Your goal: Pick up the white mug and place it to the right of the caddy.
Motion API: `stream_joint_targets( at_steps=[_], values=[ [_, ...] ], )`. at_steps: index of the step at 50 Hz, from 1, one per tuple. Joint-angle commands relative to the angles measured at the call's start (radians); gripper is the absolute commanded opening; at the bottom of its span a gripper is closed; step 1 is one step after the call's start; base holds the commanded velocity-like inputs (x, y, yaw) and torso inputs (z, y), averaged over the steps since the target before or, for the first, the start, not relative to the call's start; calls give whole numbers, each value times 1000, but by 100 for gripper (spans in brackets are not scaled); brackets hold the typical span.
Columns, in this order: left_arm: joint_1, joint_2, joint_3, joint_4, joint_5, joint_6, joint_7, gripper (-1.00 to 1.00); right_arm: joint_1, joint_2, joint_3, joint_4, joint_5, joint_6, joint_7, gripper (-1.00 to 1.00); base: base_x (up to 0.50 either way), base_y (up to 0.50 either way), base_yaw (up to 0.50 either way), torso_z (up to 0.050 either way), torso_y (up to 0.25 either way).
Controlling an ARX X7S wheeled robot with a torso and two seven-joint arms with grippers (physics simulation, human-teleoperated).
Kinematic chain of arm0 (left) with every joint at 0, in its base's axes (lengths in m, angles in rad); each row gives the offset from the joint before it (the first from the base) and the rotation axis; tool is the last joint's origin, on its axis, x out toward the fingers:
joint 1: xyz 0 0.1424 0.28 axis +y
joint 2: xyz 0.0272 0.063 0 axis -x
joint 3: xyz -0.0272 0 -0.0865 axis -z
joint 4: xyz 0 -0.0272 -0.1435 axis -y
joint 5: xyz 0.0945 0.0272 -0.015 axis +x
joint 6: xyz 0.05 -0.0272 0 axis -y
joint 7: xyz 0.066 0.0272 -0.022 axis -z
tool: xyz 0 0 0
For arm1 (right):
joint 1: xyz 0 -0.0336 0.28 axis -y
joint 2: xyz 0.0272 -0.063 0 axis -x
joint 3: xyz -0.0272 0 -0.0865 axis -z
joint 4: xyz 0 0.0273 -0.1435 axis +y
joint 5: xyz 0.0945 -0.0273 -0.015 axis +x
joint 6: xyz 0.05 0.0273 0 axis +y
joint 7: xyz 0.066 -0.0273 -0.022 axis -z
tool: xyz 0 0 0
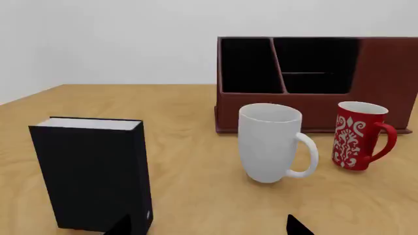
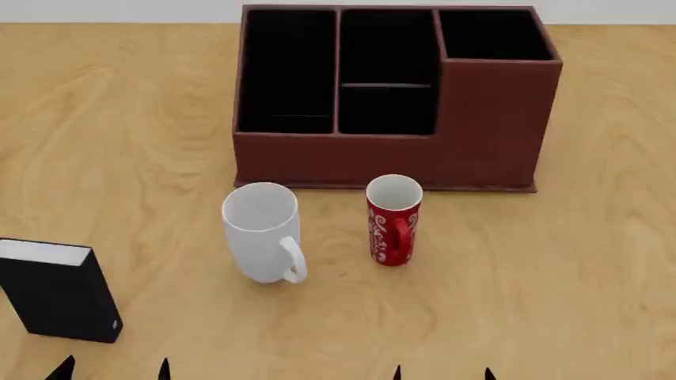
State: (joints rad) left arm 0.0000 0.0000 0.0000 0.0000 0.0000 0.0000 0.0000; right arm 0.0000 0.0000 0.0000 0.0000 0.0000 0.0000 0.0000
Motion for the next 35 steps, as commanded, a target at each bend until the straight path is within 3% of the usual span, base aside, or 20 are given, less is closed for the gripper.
stream_joint_targets(
  at_steps=[1, 4, 6, 7, 14, 35],
  values=[
    [0, -10, 11, 0, 0, 0, -11, 100, 0, 9, -13, 0, 0, 0, 13, 100, 0, 0, 0, 0, 0],
    [22, -21, 22, 61, -31, -33, -19, 100, 4, 22, -22, -5, 47, 9, -17, 100, 0, 0, 0, 0, 0],
    [28, -29, 31, 84, -31, -50, -33, 100, 3, 36, -29, -62, 62, 149, -9, 100, 0, 0, 0, 0, 0],
    [32, -32, 33, 97, -35, -50, -39, 100, -3, 49, -39, -82, 95, 141, -52, 100, 0, 0, 0, 0, 0],
    [58, -60, 53, 264, -57, -139, -55, 100, 42, 90, -67, -194, 46, 310, -25, 100, 0, 0, 0, 0, 0],
    [-32, -123, 98, 520, -48, -454, -84, 100, 214, 164, -84, -519, 58, 726, -11, 100, 0, 0, 0, 0, 0]
  ],
)
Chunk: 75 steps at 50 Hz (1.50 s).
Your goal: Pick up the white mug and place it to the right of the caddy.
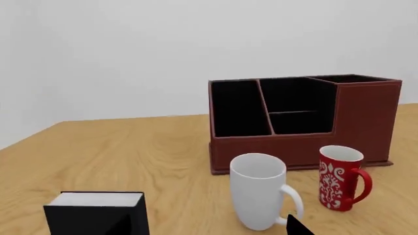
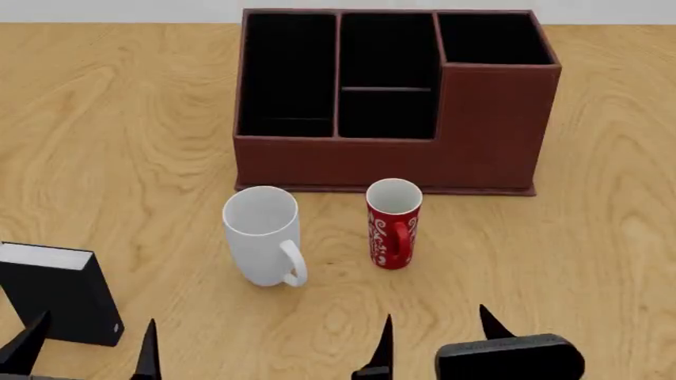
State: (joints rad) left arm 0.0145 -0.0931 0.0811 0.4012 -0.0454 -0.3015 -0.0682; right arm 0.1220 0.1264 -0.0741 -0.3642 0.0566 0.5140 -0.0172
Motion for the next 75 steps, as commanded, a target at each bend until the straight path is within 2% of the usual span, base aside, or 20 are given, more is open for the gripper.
stream_joint_targets(
  at_steps=[1, 16, 21, 38, 75],
  values=[
    [-54, -31, 19, 128, -2, -164, -17, 100, 102, 41, -16, -168, -11, 225, 16, 100, 0, 0, 0, 0, 0],
    [-129, -57, 11, 223, -30, -279, -20, 100, 215, 69, -20, -246, -4, 358, 13, 100, 0, 0, 0, 0, 0],
    [-139, -72, 36, 228, -6, -306, -32, 100, 212, 76, -26, -230, -20, 328, 31, 100, 0, 0, 0, 0, 0],
    [-137, -77, 36, 253, -24, -278, -43, 100, 192, 86, -9, -263, 6, 334, 27, 100, 10, 0, 0, 0, 0],
    [-145, -101, 62, 250, -35, -275, -65, 100, 209, 100, -17, -272, 23, 347, 43, 100, 236, -15, 0, 0, 0]
  ],
)
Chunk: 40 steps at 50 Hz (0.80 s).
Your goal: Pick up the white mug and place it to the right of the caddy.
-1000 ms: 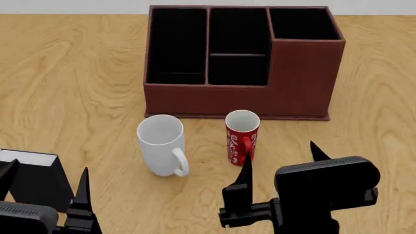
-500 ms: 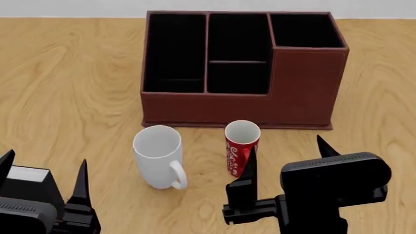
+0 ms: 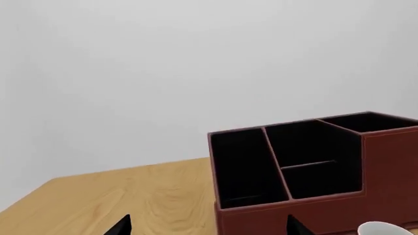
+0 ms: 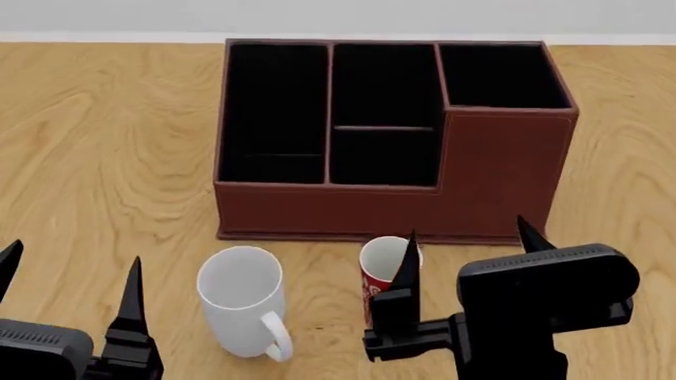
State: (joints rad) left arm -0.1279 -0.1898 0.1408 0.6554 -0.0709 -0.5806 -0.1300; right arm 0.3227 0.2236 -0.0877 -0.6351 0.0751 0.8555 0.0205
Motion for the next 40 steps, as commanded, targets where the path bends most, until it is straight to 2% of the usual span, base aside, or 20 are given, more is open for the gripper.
stream_joint_targets(
  at_steps=[1, 40],
  values=[
    [-3, -4, 3, -4, -11, 4, -4, 100, 9, 1, -1, -2, 7, 6, 5, 100, 234, -27, 0, 0, 0],
    [-2, -28, 15, 35, -28, -14, -32, 100, 9, 21, 3, -41, 26, 31, 20, 100, 236, -31, 0, 0, 0]
  ],
)
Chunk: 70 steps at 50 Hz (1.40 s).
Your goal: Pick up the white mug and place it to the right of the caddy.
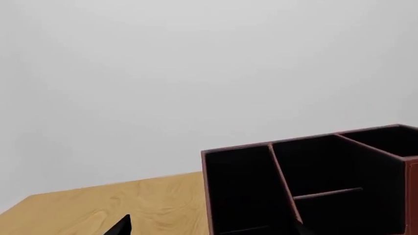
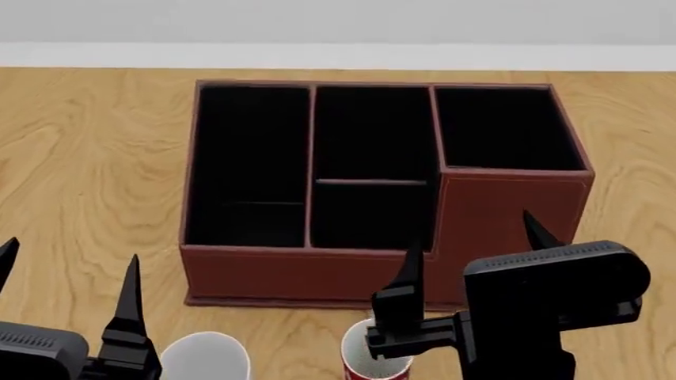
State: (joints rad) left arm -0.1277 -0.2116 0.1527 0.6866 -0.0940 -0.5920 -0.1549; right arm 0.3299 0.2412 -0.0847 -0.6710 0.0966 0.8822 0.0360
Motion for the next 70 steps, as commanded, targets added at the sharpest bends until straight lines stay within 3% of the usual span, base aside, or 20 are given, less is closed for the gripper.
stream_joint_targets(
  at_steps=[1, 46, 59, 65, 70],
  values=[
    [-2, -7, 3, 5, -5, -3, -8, 100, 2, 4, 0, -6, 5, 6, 5, 100, 238, 0, 0, 0, 0],
    [1, -32, 15, 25, -27, -13, -35, 100, 3, 16, 7, -48, 32, 36, 21, 100, 239, 0, 0, 0, 1],
    [1, -42, 27, 30, -14, -22, -52, 100, 4, 21, 5, -61, 39, 48, 25, 100, 4, 0, 0, 0, 1],
    [1, -40, 4, 47, -45, -27, -47, 100, 16, 28, -3, -72, 41, 80, 28, 100, 0, 0, 0, 0, 0],
    [-20, -48, 1, 70, -44, -72, -55, 100, 58, 39, 7, -117, 82, 208, 0, 100, 0, 0, 0, 0, 0]
  ],
)
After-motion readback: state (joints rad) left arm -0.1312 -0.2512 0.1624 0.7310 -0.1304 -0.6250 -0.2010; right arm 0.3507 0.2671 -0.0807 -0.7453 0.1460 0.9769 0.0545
